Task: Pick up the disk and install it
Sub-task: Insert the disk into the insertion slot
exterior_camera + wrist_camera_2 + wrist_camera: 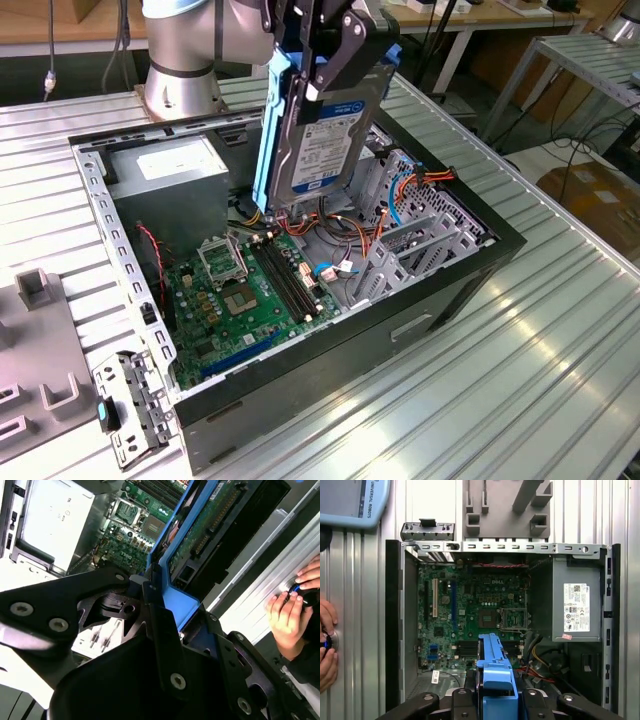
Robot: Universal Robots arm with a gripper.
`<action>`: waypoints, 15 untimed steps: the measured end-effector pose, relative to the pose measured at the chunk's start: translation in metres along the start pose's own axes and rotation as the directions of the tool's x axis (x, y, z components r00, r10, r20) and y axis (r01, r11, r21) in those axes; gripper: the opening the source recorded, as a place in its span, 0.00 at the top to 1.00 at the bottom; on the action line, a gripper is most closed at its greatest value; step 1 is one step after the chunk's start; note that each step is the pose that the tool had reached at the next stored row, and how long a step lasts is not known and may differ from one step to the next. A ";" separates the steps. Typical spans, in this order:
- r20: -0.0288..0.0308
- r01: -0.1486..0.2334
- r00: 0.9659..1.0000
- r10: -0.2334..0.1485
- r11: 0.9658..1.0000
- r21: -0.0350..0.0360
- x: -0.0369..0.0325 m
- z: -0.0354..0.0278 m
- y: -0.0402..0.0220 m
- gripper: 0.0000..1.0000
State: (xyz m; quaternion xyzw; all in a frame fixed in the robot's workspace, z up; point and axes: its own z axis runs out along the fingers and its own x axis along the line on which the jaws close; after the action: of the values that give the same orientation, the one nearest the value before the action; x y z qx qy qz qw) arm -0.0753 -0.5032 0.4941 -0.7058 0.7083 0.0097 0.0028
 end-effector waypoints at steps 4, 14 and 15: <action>-0.001 0.000 1.000 0.000 1.000 0.000 0.0037 0.0004 -0.0007 0.63; -0.001 0.000 1.000 0.000 1.000 0.000 0.0037 0.0005 -0.0245 0.63; -0.001 0.000 1.000 0.000 1.000 0.000 0.0037 0.0005 -0.0267 0.63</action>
State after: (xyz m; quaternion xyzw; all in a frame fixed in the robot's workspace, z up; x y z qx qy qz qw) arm -0.0486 -0.5070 0.4932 -0.7058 0.7083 0.0095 0.0026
